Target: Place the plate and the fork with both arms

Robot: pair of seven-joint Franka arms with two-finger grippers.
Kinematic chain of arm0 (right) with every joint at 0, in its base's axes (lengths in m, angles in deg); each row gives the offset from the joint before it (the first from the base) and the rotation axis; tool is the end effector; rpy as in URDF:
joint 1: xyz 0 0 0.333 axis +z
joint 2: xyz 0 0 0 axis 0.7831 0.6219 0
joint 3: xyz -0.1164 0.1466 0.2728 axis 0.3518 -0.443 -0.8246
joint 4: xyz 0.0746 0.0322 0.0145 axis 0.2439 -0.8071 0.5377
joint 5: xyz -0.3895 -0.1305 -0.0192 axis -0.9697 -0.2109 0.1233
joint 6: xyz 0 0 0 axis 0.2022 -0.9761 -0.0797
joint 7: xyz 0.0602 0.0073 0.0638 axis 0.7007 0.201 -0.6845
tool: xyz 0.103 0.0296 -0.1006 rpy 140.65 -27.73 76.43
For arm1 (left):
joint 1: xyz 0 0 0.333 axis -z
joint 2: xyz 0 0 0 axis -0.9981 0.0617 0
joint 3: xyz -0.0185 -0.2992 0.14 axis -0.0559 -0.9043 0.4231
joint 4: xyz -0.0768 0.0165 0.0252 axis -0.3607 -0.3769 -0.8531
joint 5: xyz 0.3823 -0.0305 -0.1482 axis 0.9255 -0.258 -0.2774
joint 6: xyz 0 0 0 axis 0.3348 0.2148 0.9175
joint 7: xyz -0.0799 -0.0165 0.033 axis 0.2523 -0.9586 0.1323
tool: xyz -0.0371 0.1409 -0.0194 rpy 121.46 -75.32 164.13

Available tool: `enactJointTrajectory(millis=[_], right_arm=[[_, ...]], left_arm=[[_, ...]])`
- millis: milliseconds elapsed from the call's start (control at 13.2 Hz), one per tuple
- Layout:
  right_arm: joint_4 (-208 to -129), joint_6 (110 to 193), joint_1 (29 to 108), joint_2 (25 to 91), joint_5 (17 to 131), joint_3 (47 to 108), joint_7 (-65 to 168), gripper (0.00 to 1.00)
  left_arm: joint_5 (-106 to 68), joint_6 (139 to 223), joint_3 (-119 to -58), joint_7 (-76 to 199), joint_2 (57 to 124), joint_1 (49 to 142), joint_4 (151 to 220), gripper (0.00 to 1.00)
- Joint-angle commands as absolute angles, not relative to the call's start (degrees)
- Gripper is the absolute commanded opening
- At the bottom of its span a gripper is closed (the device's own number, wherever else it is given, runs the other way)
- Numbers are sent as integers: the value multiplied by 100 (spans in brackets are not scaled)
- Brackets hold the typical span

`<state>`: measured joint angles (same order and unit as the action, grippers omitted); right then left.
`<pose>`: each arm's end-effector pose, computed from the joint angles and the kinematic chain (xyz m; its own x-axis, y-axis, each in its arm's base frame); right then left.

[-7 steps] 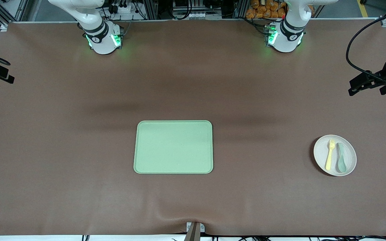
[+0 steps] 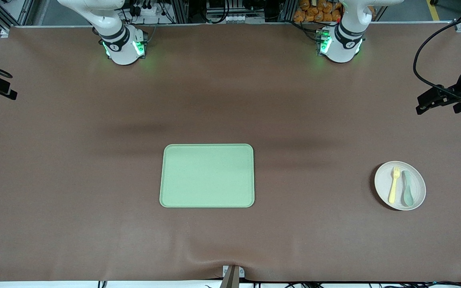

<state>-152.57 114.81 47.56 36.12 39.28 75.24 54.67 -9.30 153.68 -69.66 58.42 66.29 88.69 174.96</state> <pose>0.5536 -0.0654 0.6253 0.9906 -0.0872 -0.1058 -0.0912 -0.9952 -0.0342 0.5810 -0.0138 0.5979 0.9996 0.0294 0.0023 0.0294 -0.9995 -0.0145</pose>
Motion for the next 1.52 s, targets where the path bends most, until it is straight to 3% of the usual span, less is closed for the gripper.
enactJointTrajectory(millis=[0,835,1442], right_arm=[[-15314,11493,4812,3533,3856,7540,5503,100],[-15314,11484,4812,3533,3856,7540,5503,100],[-15314,11484,4812,3533,3856,7540,5503,100]], left_arm=[[-985,15240,-7005,5859,6655,8761,17447,100],[-1328,15328,-6961,5833,7120,8437,17395,100],[-1942,15828,-6961,4710,8375,7496,16947,100]])
